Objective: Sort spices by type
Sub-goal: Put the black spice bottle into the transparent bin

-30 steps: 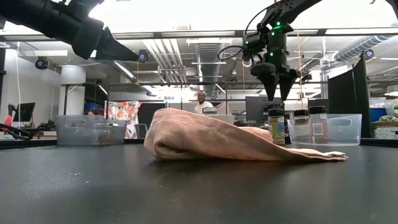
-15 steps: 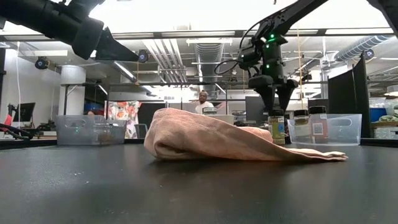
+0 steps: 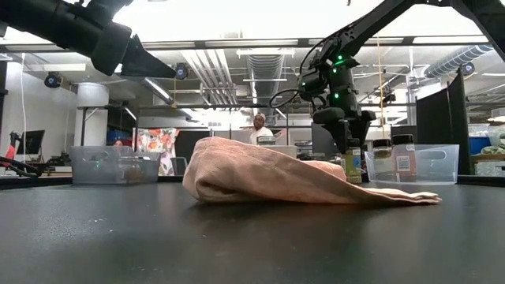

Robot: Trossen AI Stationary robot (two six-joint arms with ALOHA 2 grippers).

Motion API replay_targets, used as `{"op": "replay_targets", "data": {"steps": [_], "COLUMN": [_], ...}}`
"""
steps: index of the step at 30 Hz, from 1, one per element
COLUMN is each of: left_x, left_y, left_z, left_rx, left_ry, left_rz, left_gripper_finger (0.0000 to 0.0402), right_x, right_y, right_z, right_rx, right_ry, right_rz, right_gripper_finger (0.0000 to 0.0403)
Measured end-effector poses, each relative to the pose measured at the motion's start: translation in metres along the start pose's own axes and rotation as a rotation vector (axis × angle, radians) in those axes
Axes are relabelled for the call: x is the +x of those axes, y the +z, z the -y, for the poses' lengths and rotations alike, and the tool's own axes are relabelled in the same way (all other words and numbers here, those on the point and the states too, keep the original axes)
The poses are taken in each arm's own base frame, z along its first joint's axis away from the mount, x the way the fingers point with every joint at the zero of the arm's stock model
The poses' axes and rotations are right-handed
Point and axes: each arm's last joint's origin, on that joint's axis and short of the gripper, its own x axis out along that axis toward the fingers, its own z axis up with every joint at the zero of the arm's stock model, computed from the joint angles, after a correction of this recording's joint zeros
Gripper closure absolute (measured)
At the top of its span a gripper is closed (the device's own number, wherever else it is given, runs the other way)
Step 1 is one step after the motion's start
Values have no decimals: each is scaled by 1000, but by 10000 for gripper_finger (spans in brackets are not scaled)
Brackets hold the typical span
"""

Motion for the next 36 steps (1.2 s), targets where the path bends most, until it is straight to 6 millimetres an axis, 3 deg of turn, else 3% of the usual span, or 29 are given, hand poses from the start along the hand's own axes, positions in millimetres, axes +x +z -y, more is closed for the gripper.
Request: {"op": "replay_targets", "data": {"steps": [7, 15, 24, 36], "left_x": [0, 0, 0, 0], "left_y": [0, 0, 0, 1], "left_z": [0, 0, 0, 0], "left_rx": [-11, -15, -15, -16], "left_ry": [0, -1, 0, 1], "left_rz": [0, 0, 0, 11], "left_gripper_finger": [118, 118, 118, 118], "right_x": [0, 0, -4, -76], "right_y": [1, 1, -2, -28], "right_z": [0, 0, 0, -8], "right_rx": [15, 17, 9, 39], "right_ry": [2, 6, 1, 32], "right_rz": [11, 9, 8, 138], "right_gripper_finger": [124, 201, 206, 206]}}
